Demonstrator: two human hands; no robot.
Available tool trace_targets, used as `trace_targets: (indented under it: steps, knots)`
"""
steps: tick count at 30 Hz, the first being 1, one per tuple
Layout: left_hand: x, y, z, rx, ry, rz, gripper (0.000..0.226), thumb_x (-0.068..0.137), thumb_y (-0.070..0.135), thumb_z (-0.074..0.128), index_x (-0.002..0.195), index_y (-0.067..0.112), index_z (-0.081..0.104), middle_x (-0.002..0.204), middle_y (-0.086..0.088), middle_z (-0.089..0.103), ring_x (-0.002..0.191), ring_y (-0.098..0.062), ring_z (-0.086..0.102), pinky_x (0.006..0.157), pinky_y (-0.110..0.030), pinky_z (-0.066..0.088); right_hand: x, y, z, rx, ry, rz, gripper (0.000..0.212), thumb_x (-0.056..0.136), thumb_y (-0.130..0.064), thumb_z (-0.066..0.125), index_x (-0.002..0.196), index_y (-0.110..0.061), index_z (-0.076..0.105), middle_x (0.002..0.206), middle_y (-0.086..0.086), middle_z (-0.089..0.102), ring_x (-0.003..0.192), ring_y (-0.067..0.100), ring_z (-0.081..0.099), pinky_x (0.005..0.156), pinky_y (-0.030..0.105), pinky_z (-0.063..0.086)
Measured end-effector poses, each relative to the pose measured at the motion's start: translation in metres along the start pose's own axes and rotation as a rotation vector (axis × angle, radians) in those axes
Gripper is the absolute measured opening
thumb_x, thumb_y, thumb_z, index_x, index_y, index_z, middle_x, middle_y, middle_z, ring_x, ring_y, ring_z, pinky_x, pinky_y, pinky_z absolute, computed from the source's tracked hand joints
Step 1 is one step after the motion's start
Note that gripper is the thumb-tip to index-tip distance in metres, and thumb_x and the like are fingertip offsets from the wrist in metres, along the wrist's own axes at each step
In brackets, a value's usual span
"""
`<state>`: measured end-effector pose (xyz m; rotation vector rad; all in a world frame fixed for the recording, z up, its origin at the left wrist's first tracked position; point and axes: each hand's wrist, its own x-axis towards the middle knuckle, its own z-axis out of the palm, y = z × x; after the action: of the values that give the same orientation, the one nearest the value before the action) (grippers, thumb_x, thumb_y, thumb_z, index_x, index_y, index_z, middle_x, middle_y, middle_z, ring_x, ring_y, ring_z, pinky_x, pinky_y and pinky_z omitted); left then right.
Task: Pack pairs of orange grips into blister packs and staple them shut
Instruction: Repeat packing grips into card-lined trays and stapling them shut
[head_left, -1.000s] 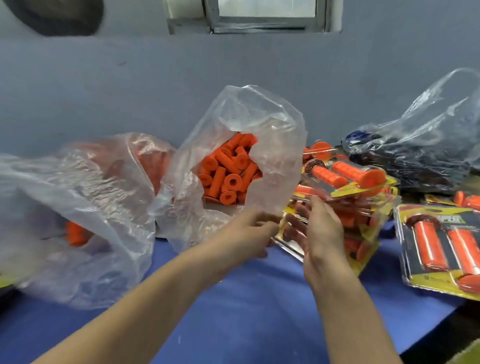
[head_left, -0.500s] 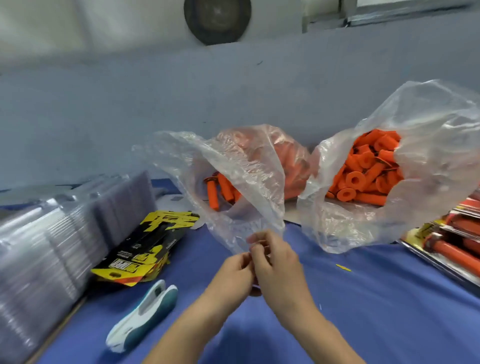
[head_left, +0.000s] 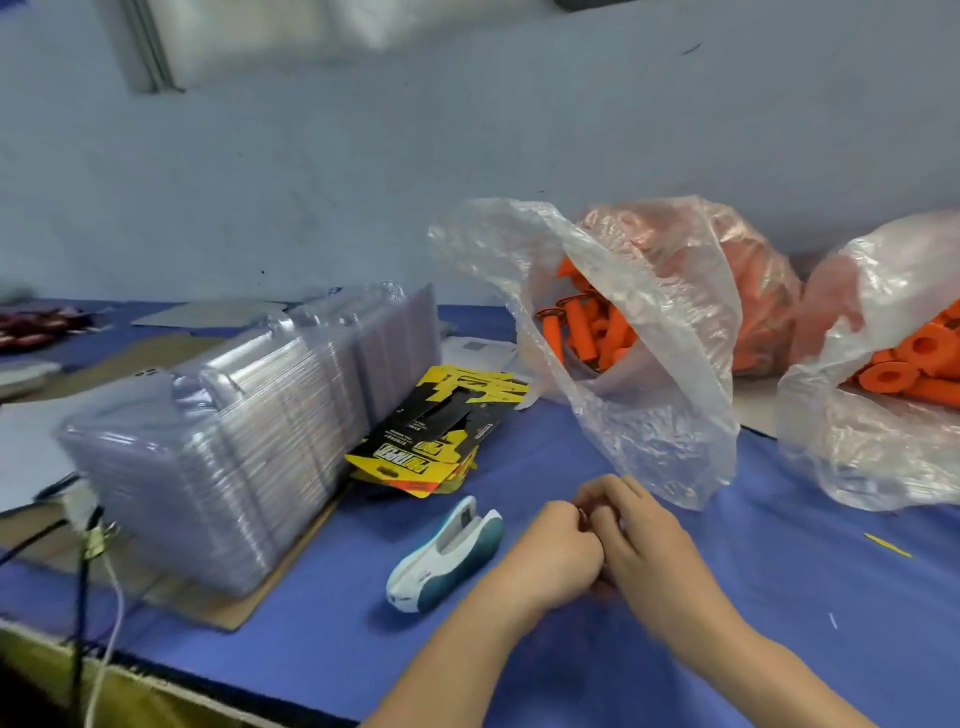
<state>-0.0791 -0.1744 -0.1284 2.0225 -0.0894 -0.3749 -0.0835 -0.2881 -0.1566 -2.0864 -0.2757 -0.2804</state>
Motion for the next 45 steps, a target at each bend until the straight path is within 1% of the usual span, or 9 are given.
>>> trace_targets:
  steps: [3,6,10,14,19,25,31,38,45]
  knots:
    - [-0.013,0.011,-0.034,0.104,0.125,0.091,0.032,0.083,-0.003,0.041,0.065,0.019,0.056,0.044,0.009,0.060,0.044,-0.001,0.059,0.043,-0.016,0.048,0.013,-0.033,0.011,0.046,0.047,-0.110,0.030,0.092,-0.010,0.044,0.085,-0.034,0.059,0.093,-0.012,0.058,0.087,0.012,0.059,0.071,0.041,0.053]
    - [-0.025,0.018,-0.081,0.297,0.319,0.207,0.021,0.083,0.005,0.048,0.072,0.013,0.063,0.072,-0.009,0.070,0.072,-0.029,0.067,0.067,-0.043,0.058,0.035,-0.075,0.030,0.067,0.089,-0.254,0.028,0.093,-0.006,0.046,0.095,-0.029,0.062,0.100,-0.014,0.057,0.096,0.008,0.056,0.082,0.034,0.050]
    - [-0.042,0.032,-0.155,0.551,0.645,0.327,0.018,0.094,0.024,0.051,0.093,0.018,0.069,0.089,-0.009,0.072,0.088,-0.033,0.065,0.073,-0.039,0.051,0.059,-0.129,0.060,0.139,0.102,-0.324,0.032,0.095,-0.012,0.043,0.118,-0.027,0.058,0.119,-0.011,0.056,0.105,0.002,0.052,0.089,0.024,0.044]
    - [-0.058,0.033,-0.227,0.798,0.876,0.225,0.027,0.098,0.029,0.047,0.112,0.016,0.066,0.112,-0.009,0.068,0.107,-0.030,0.060,0.089,-0.042,0.049,0.070,-0.166,0.101,0.060,-0.030,-0.339,0.047,0.097,-0.022,0.041,0.144,-0.026,0.042,0.139,-0.006,0.047,0.120,0.011,0.048,0.095,0.028,0.040]
    - [-0.081,0.004,-0.271,1.061,0.748,-0.166,0.054,0.096,0.046,0.047,0.142,0.018,0.040,0.141,-0.016,0.041,0.131,-0.036,0.038,0.106,-0.043,0.034,0.065,-0.181,0.151,0.009,-0.212,-0.294,0.056,0.100,-0.023,0.042,0.152,-0.011,0.027,0.157,0.005,0.031,0.137,0.022,0.035,0.103,0.026,0.028]
    - [-0.104,-0.028,-0.278,0.905,0.584,-0.157,0.078,0.091,0.055,0.054,0.154,0.029,0.015,0.153,-0.012,0.030,0.137,-0.031,0.038,0.110,-0.045,0.036,0.052,-0.175,0.186,-0.018,-0.279,-0.322,0.067,0.101,-0.030,0.043,0.158,-0.016,0.011,0.166,-0.005,0.007,0.149,0.014,0.016,0.110,0.018,0.017]
    - [-0.104,-0.031,-0.283,0.884,0.560,-0.136,0.076,0.093,0.055,0.051,0.154,0.032,0.011,0.156,-0.009,0.027,0.139,-0.028,0.036,0.111,-0.047,0.036,0.047,-0.172,0.193,-0.062,-0.250,-0.366,0.071,0.100,-0.028,0.045,0.159,-0.021,0.006,0.166,-0.008,0.000,0.150,0.013,0.013,0.114,0.020,0.016]
    - [-0.102,-0.030,-0.285,0.867,0.588,-0.092,0.063,0.096,0.046,0.048,0.151,0.032,0.021,0.148,-0.008,0.037,0.128,-0.027,0.048,0.098,-0.038,0.042,0.046,-0.167,0.198,-0.197,-0.204,-0.482,0.073,0.099,-0.019,0.043,0.158,-0.016,0.001,0.166,-0.004,-0.006,0.150,0.006,-0.004,0.102,0.001,-0.012]
    - [-0.108,-0.028,-0.283,1.051,0.703,0.030,0.046,0.100,0.041,0.042,0.144,0.032,0.035,0.145,-0.007,0.042,0.115,-0.030,0.058,0.093,-0.044,0.050,0.045,-0.166,0.196,-0.245,-0.208,-0.514,0.074,0.099,-0.017,0.042,0.158,-0.013,-0.002,0.165,0.000,-0.009,0.151,0.011,-0.001,0.110,0.011,-0.002]
